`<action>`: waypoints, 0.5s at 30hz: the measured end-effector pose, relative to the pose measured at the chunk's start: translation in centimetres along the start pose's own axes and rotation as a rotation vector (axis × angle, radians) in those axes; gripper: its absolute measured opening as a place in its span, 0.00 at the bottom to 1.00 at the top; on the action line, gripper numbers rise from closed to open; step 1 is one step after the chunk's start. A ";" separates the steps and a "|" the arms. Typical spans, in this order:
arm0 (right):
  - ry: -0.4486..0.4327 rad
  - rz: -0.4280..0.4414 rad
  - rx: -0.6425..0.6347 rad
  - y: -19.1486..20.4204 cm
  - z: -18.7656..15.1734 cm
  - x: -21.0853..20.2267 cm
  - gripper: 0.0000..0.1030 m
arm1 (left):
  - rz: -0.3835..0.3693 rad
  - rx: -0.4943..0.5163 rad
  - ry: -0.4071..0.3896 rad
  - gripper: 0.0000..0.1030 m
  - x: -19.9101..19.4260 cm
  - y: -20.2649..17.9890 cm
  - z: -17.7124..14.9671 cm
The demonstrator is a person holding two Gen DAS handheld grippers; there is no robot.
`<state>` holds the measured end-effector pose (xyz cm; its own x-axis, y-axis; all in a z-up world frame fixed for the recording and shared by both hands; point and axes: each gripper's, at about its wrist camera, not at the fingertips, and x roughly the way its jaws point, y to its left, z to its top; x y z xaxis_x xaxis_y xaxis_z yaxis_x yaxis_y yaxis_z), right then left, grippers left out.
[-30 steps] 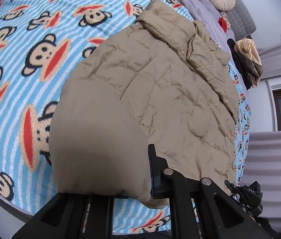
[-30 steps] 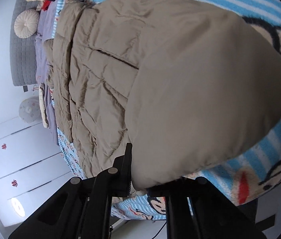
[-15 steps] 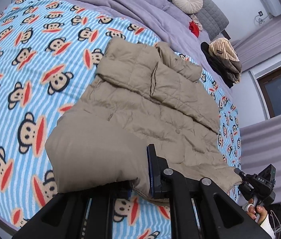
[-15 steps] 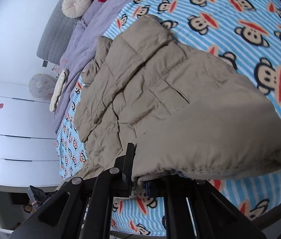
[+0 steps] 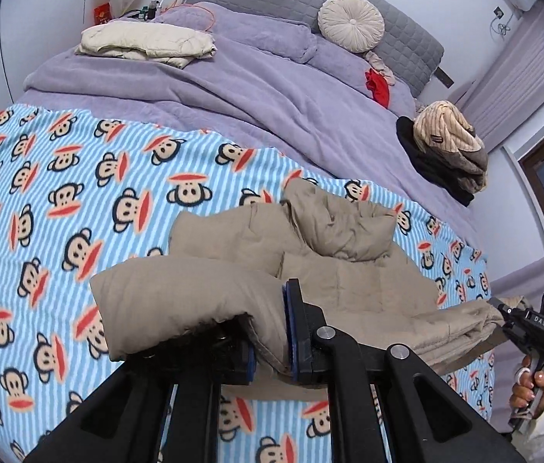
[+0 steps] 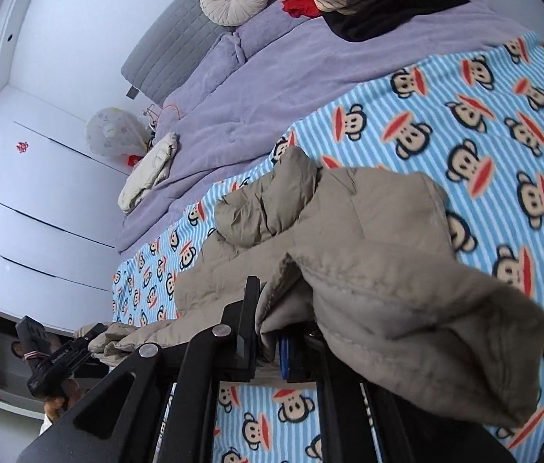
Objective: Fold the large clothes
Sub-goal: 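Lift the held hem and fold it toward the collar with both tools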
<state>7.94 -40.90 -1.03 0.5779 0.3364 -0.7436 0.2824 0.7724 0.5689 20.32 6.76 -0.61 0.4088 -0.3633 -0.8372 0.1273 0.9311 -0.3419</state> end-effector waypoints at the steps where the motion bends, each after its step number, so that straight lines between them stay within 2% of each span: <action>1: 0.018 -0.011 -0.002 0.1 1.3 1.0 0.09 | 0.014 0.000 0.005 0.13 1.0 0.0 0.9; 4: 0.060 -0.035 0.019 0.0 4.4 4.4 0.09 | 0.050 0.000 0.031 0.13 4.5 0.5 3.0; 6: 0.066 -0.058 0.043 -0.3 5.4 6.5 0.09 | 0.056 0.006 0.058 0.13 6.9 0.9 3.9; 11: 0.064 -0.092 0.168 -2.7 5.5 10.4 0.09 | 0.097 0.045 0.126 0.14 12.7 2.1 4.4; 15: 0.069 -0.119 0.211 -4.7 5.8 13.5 0.09 | 0.118 0.060 0.168 0.16 16.4 2.7 4.4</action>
<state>18.84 -43.10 -11.75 0.4795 0.2909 -0.8279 0.5030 0.6820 0.5309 31.33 3.52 -13.37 0.2681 -0.2473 -0.9311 0.1432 0.9660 -0.2153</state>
